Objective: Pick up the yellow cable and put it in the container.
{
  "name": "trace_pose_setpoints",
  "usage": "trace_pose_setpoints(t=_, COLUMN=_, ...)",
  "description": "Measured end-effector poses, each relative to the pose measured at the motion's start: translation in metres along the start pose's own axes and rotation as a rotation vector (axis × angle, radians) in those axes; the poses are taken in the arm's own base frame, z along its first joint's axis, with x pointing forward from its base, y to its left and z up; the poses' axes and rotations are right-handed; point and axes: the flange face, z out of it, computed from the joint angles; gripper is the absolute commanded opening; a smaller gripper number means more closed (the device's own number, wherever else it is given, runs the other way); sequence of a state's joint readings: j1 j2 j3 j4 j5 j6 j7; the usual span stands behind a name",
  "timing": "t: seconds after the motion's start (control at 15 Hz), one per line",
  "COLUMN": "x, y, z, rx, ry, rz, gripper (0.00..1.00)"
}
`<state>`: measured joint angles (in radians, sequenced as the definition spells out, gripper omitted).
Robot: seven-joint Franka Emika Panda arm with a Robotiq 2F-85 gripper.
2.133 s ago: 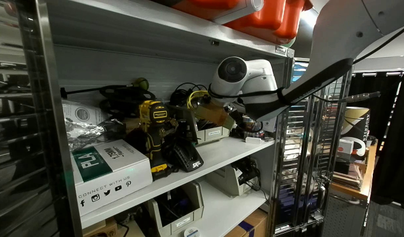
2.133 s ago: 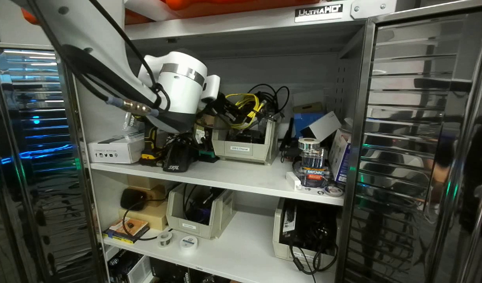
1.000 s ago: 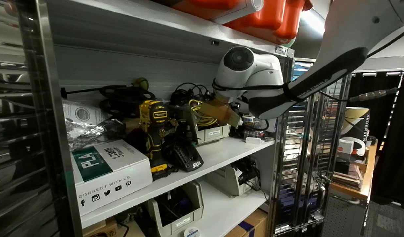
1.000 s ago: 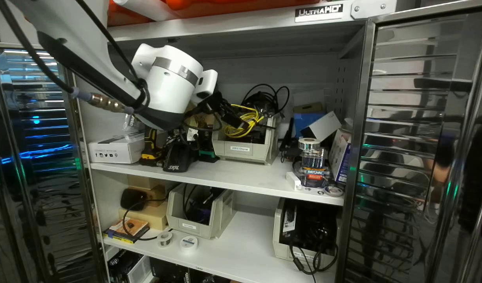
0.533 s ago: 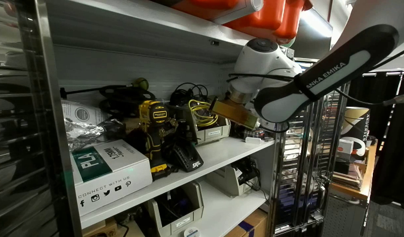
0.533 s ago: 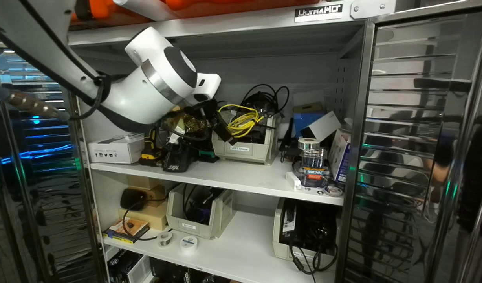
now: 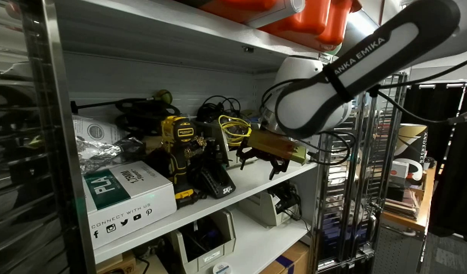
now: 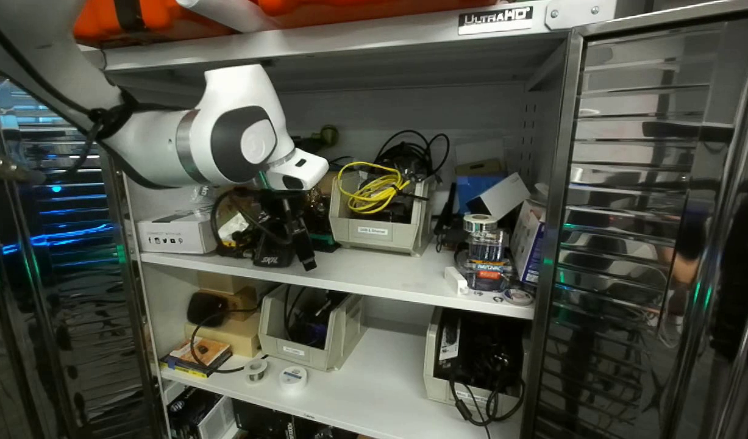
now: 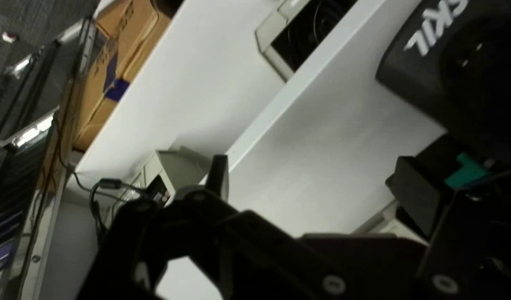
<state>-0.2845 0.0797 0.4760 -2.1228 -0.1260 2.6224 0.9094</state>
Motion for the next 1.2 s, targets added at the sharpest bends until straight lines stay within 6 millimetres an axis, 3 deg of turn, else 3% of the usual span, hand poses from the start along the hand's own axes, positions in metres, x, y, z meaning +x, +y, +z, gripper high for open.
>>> trace_pose_setpoints(t=0.2, x=0.003, y=-0.001, z=-0.021, rx=-0.017, ry=-0.198, rz=-0.041, gripper=1.0)
trace_pose_setpoints(t=0.6, x=0.032, y=0.077, z=-0.076, rx=-0.215, ry=-0.466, rz=-0.1, gripper=1.0)
trace_pose_setpoints(t=0.93, x=0.016, y=0.117, z=-0.103, rx=-0.351, ry=-0.706, rz=-0.254, gripper=1.0)
trace_pose_setpoints(t=1.2, x=0.013, y=0.122, z=-0.109, rx=-0.36, ry=-0.75, rz=-0.299, gripper=1.0)
